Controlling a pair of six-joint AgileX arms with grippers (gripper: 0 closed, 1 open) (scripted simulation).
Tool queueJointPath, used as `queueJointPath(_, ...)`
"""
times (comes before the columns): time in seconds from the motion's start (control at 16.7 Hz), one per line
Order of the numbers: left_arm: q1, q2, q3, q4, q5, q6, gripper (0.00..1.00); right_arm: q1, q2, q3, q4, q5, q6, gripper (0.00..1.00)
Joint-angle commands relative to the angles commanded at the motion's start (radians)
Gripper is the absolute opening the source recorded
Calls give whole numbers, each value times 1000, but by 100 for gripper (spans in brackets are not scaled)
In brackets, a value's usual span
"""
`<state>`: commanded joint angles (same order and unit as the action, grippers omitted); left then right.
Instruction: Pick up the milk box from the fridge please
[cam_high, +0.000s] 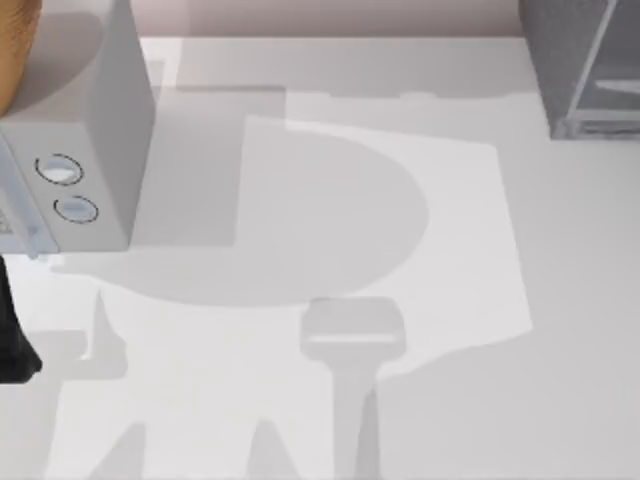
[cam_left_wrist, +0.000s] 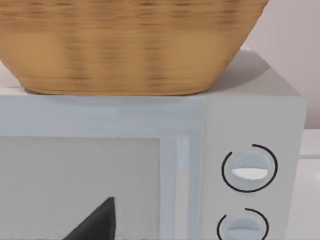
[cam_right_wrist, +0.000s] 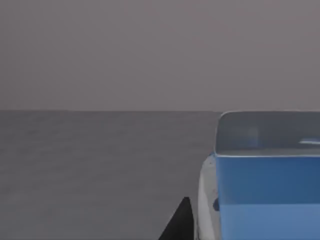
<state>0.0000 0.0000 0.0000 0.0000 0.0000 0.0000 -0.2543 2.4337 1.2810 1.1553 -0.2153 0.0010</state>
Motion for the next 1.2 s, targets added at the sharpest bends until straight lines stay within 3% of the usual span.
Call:
queueJointPath(0.12, 0, 0, 0, 0, 0, 0, 100, 0, 0, 0, 0, 0, 0, 0)
queueJointPath(0.66, 0, 0, 0, 0, 0, 0, 100, -3, -6, -1, -4, 0, 2, 0)
queueJointPath(1.2, 0, 0, 0, 0, 0, 0, 100, -3, -144, -3, -139, -1, 3, 0)
